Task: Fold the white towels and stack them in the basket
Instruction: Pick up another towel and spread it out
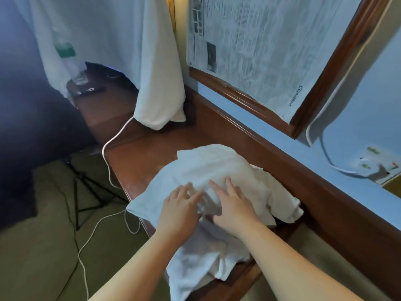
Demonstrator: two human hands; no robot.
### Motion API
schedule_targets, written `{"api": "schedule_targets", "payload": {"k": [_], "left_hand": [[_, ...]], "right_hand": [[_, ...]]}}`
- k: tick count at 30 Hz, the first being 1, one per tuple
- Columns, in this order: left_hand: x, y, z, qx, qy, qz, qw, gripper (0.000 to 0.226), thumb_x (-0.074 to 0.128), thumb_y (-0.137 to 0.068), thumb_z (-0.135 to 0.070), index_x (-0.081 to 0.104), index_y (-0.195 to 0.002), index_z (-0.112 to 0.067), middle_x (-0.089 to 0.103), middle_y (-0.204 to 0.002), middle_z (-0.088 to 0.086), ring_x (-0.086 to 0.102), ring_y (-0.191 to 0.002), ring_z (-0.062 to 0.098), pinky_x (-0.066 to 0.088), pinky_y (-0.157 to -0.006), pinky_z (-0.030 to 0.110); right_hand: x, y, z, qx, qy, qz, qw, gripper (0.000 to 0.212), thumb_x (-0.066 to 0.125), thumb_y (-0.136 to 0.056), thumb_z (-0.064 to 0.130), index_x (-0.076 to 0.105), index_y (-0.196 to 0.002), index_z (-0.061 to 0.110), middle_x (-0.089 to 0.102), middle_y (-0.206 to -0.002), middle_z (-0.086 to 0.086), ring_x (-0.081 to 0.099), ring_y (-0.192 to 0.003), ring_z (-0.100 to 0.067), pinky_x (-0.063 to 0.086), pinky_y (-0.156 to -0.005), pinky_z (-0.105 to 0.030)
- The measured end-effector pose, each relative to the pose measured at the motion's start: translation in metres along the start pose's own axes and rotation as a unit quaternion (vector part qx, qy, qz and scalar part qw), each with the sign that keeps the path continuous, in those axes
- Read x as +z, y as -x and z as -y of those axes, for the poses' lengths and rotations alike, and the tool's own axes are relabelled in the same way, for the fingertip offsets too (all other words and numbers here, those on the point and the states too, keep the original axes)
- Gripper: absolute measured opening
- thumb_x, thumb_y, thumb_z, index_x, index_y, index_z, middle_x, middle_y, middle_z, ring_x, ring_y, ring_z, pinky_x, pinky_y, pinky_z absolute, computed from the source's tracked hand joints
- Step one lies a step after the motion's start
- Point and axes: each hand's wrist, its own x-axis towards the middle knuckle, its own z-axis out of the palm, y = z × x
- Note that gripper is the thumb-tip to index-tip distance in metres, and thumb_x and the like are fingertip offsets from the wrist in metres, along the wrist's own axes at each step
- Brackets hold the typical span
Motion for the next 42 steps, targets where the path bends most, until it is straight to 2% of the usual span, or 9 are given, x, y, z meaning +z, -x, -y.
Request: {"api": "schedule_targets", "payload": {"k": [5,9,14,19,24,28,33,39,42], "left_hand": [[0.011,-0.019,0.014,0.092,0.01,-0.097,0.991,0.03,0.085,-0.073,-0.032,0.071,-0.099,-0.038,0.06,-0.125,0.001,0.061,-0.101,0.032,0.047,-0.077,0.041],[0.019,-0.029,0.028,0.192,-0.013,-0.167,0.967,0.016,0.085,-0.081,-0.031,0.077,-0.095,-0.036,0.064,-0.126,-0.001,0.063,-0.101,0.029,0.047,-0.083,0.042],[0.009,-0.04,0.027,0.22,-0.009,-0.17,0.96,0.022,0.081,-0.078,-0.01,0.076,-0.094,-0.025,0.068,-0.103,-0.008,0.061,-0.085,0.025,0.052,-0.073,0.041],[-0.049,-0.049,-0.016,0.171,0.135,-0.169,0.961,0.008,0.062,-0.098,-0.012,0.067,-0.091,-0.013,0.067,-0.095,0.001,0.061,-0.082,0.025,0.053,-0.074,0.04],[-0.125,-0.062,-0.066,0.211,0.214,-0.186,0.935,0.014,0.056,-0.103,-0.019,0.062,-0.09,-0.018,0.062,-0.095,-0.004,0.06,-0.084,0.017,0.052,-0.074,0.036],[-0.168,-0.069,-0.096,0.199,0.314,-0.228,0.9,0.012,0.061,-0.103,-0.028,0.067,-0.096,-0.02,0.062,-0.096,-0.012,0.058,-0.084,0.007,0.05,-0.076,0.027],[-0.197,-0.063,-0.139,0.163,0.303,-0.15,0.927,0.046,0.068,-0.082,-0.073,0.052,-0.096,-0.032,0.059,-0.09,-0.016,0.056,-0.079,0.005,0.048,-0.069,0.032],[-0.221,-0.045,-0.187,0.13,0.413,-0.201,0.879,0.029,0.072,-0.089,-0.052,0.052,-0.08,-0.033,0.064,-0.069,-0.013,0.058,-0.064,0.005,0.042,-0.054,0.025],[-0.248,-0.035,-0.214,0.164,0.447,-0.19,0.858,0.038,0.067,-0.095,-0.049,0.054,-0.071,-0.022,0.053,-0.054,-0.011,0.045,-0.048,0.009,0.033,-0.046,0.025]], "right_hand": [[0.011,-0.018,0.017,0.033,0.044,-0.07,0.996,0.057,0.052,-0.103,0.038,0.024,-0.152,0.046,0.003,-0.17,-0.016,0.03,-0.146,-0.041,0.036,-0.115,-0.049],[0.01,-0.019,0.022,0.049,0.049,-0.084,0.994,0.033,0.042,-0.105,0.025,0.046,-0.136,0.034,0.012,-0.168,-0.017,0.037,-0.139,-0.04,0.038,-0.111,-0.049],[-0.004,-0.012,0.019,0.053,0.001,-0.039,0.998,0.01,0.041,-0.105,0.027,0.05,-0.109,0.029,0.008,-0.173,-0.005,0.044,-0.138,-0.034,0.045,-0.103,-0.043],[-0.032,0.012,0.01,0.023,-0.155,-0.103,0.982,0.029,0.061,-0.098,0.037,0.053,-0.126,0.031,0.054,-0.134,0.005,0.06,-0.114,-0.023,0.051,-0.093,-0.039],[-0.087,0.026,0.016,0.036,-0.209,-0.227,0.95,0.013,0.057,-0.103,0.043,0.055,-0.102,0.03,0.067,-0.105,0.012,0.065,-0.101,-0.008,0.057,-0.086,-0.036],[-0.157,0.043,0.011,0.043,-0.253,-0.374,0.891,0.007,0.054,-0.104,0.029,0.057,-0.101,0.024,0.066,-0.09,0.012,0.065,-0.089,-0.018,0.049,-0.07,-0.036],[-0.254,0.086,0.011,0.016,-0.228,-0.512,0.828,0.007,0.053,-0.105,0.02,0.057,-0.11,0.023,0.065,-0.096,0.006,0.058,-0.091,-0.02,0.041,-0.073,-0.032],[-0.341,0.177,-0.002,0.033,-0.206,-0.593,0.777,0.007,0.048,-0.107,0.025,0.053,-0.111,0.021,0.058,-0.09,0.017,0.053,-0.079,0.003,0.039,-0.062,-0.019],[-0.361,0.223,-0.022,0.104,-0.222,-0.565,0.788,0.013,0.048,-0.105,0.03,0.054,-0.114,0.024,0.061,-0.099,0.009,0.055,-0.084,-0.003,0.043,-0.066,-0.027]]}}
